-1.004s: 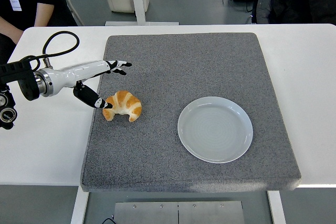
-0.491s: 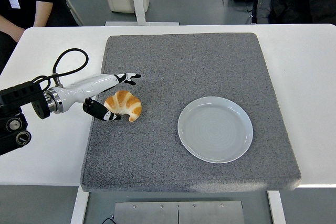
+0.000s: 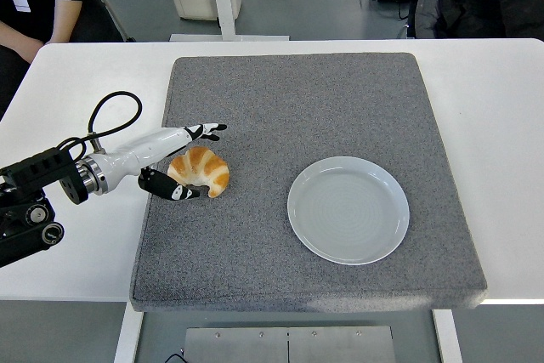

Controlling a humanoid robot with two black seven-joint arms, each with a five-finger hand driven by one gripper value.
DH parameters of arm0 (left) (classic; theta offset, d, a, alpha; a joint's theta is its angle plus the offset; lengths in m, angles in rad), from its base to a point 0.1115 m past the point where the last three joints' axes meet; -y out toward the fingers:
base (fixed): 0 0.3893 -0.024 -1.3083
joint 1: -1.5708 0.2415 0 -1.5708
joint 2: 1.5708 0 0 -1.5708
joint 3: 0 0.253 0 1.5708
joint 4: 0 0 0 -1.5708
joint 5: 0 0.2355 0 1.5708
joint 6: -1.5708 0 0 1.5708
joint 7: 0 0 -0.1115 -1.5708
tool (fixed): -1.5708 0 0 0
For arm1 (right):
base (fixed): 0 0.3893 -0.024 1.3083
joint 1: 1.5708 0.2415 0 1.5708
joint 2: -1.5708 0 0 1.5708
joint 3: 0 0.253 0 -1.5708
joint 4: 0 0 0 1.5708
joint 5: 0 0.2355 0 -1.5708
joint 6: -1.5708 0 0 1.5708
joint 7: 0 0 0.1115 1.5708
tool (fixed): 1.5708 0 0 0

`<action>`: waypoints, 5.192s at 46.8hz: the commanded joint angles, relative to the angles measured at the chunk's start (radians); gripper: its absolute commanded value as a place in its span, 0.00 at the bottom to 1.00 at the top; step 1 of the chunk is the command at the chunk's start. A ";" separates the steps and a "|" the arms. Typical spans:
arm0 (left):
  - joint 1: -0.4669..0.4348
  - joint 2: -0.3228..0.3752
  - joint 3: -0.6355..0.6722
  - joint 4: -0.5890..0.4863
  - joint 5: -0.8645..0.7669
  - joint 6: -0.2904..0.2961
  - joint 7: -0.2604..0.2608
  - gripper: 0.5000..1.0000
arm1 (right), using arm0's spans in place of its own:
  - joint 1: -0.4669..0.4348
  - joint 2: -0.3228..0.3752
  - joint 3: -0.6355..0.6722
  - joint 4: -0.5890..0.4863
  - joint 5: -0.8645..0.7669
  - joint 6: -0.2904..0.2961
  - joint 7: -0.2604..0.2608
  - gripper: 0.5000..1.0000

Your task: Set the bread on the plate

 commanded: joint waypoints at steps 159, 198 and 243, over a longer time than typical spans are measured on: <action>-0.547 -0.524 0.082 0.383 -0.144 -0.193 0.007 0.00 | 0.001 0.000 0.000 0.000 0.000 0.000 0.000 1.00; -0.368 -0.655 0.142 0.308 0.052 -0.157 -0.048 0.00 | 0.001 0.000 0.002 0.000 0.000 0.000 0.000 1.00; -0.241 -0.602 0.141 0.306 0.104 -0.150 -0.092 0.00 | 0.001 0.000 0.002 0.000 0.000 0.000 0.000 1.00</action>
